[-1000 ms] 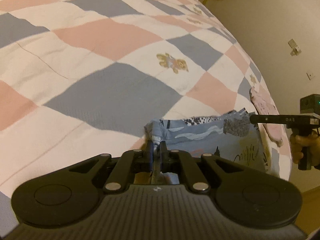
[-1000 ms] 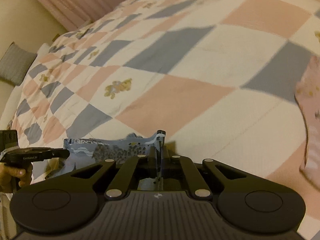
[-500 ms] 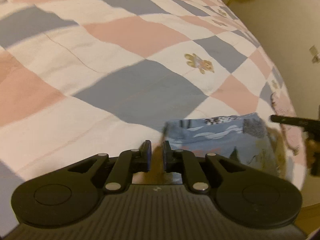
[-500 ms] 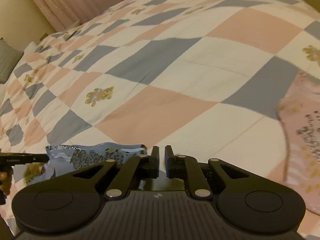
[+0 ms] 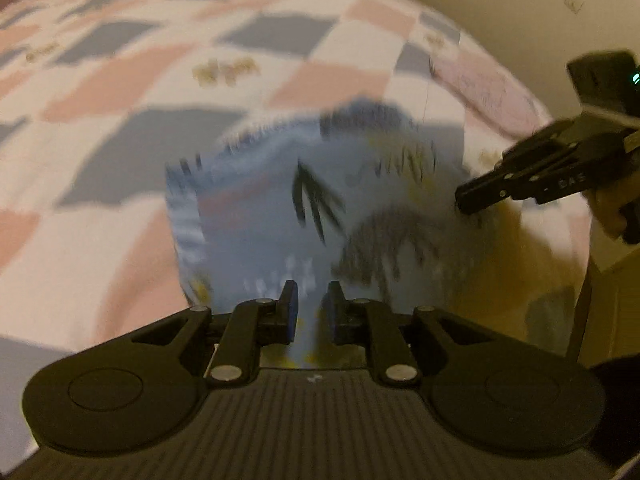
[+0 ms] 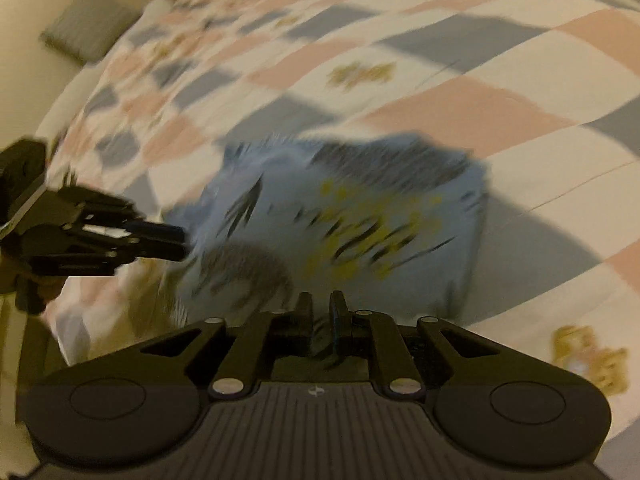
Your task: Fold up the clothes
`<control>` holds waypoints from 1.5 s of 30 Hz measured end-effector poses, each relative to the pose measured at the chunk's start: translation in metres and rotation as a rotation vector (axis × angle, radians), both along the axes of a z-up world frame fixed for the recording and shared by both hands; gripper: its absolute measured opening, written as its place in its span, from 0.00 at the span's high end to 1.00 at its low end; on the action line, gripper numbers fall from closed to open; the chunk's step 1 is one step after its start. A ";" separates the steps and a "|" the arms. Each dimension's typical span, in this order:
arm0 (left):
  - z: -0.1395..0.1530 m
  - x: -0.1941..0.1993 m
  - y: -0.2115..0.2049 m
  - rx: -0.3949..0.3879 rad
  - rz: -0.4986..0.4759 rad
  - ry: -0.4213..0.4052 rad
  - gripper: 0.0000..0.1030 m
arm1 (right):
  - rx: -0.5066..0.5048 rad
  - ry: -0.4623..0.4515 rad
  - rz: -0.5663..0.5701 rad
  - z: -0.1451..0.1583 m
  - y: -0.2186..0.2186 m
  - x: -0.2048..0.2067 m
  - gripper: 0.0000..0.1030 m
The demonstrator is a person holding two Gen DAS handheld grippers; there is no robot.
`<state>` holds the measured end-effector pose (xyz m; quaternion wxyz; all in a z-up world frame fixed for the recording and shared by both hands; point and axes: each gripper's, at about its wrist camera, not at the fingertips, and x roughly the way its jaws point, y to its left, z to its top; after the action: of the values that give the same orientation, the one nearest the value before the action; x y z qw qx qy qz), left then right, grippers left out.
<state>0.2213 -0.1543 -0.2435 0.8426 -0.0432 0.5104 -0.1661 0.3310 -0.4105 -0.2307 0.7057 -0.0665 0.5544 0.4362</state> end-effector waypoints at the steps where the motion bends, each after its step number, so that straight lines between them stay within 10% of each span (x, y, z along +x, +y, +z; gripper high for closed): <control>1: -0.009 -0.003 0.002 0.021 0.009 0.017 0.87 | -0.021 -0.002 0.007 -0.005 0.000 -0.002 0.84; 10: -0.005 -0.026 0.046 0.145 0.129 0.022 0.93 | -0.074 -0.024 -0.133 0.009 -0.058 0.005 0.79; 19: -0.003 -0.043 0.014 0.017 0.170 0.076 0.72 | -0.029 0.083 -0.221 -0.007 -0.071 -0.005 0.58; 24: -0.020 -0.045 0.003 -0.008 0.233 0.129 0.82 | -0.010 0.133 -0.238 -0.016 -0.070 -0.008 0.96; 25: -0.021 -0.044 0.001 -0.002 0.225 0.128 0.97 | -0.013 0.128 -0.234 -0.015 -0.071 -0.007 0.97; 34: -0.017 -0.046 -0.003 0.038 0.178 0.103 0.99 | -0.033 0.074 -0.269 -0.002 -0.099 0.006 0.98; 38: -0.014 -0.048 -0.002 0.017 0.193 0.107 0.99 | 0.008 0.089 -0.208 -0.003 -0.083 -0.007 0.66; 40: -0.014 -0.046 -0.002 0.019 0.198 0.114 0.99 | 0.024 0.115 -0.220 -0.011 -0.079 -0.008 0.66; 43: -0.014 -0.043 -0.006 0.041 0.185 0.117 1.00 | 0.043 0.160 -0.240 -0.021 -0.081 -0.004 0.99; 45: -0.015 -0.042 -0.007 0.059 0.173 0.118 0.99 | 0.026 0.150 -0.221 -0.020 -0.084 -0.002 1.00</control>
<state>0.1798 -0.1616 -0.2583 0.8232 -0.0722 0.5581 -0.0750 0.3287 -0.4942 -0.2511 0.7066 0.0370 0.6040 0.3668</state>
